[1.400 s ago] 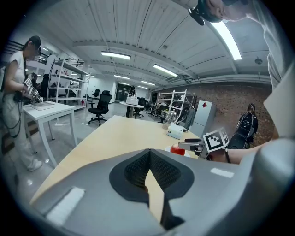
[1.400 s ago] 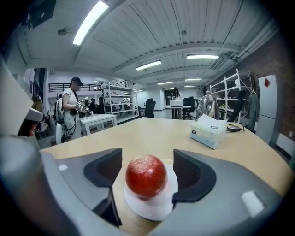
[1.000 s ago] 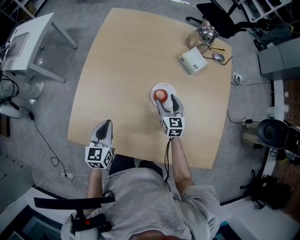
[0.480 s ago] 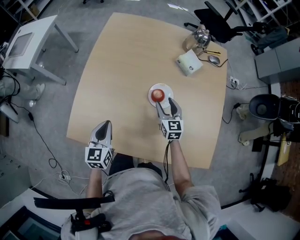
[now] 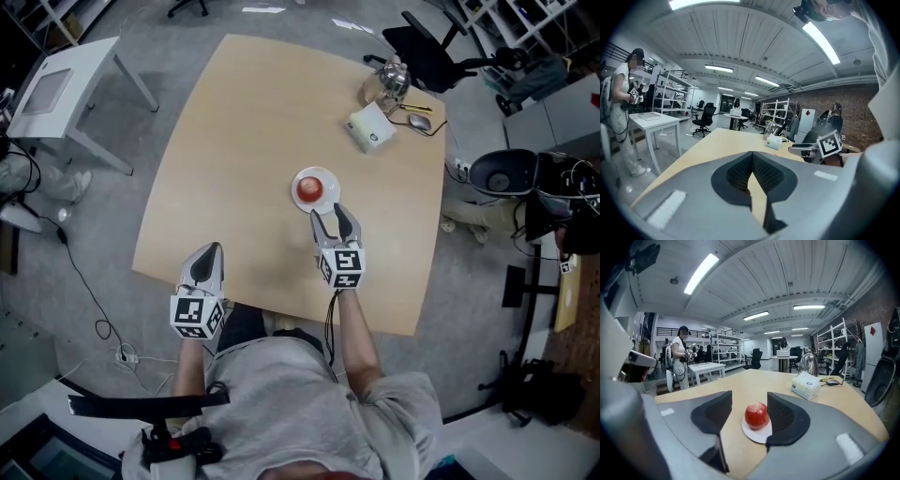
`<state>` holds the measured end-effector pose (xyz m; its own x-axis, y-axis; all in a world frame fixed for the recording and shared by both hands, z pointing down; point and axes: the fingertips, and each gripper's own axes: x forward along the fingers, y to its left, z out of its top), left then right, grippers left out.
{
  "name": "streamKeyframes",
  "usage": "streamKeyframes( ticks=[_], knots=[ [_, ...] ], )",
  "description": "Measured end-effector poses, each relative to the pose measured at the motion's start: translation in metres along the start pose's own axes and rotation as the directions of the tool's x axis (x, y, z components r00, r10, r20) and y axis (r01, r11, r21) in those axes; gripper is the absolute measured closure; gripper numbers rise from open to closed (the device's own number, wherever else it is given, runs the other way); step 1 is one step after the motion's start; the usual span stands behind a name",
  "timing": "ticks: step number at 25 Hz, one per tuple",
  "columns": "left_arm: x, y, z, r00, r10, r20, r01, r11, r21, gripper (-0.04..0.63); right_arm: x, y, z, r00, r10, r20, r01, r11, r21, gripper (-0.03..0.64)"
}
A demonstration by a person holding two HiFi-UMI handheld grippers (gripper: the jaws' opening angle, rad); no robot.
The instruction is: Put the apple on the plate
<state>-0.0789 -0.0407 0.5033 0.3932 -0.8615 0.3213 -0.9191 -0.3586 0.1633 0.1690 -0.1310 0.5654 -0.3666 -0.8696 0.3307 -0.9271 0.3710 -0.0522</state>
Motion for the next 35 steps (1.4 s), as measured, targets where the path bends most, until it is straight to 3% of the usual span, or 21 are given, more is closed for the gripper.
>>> streamKeyframes(
  ticks=[15, 35],
  knots=[
    [-0.035, -0.029, 0.005, 0.999, 0.005, 0.052, -0.006, 1.000, 0.015, 0.577, -0.067, 0.010, 0.007, 0.999, -0.003, 0.044, 0.003, 1.000, 0.009, 0.393],
    [-0.081, -0.056, 0.013, 0.991, 0.046, 0.125, -0.050, 0.998, 0.031, 0.577, -0.135, 0.031, 0.027, 0.990, 0.051, 0.129, -0.049, 0.999, -0.015, 0.488]
  ],
)
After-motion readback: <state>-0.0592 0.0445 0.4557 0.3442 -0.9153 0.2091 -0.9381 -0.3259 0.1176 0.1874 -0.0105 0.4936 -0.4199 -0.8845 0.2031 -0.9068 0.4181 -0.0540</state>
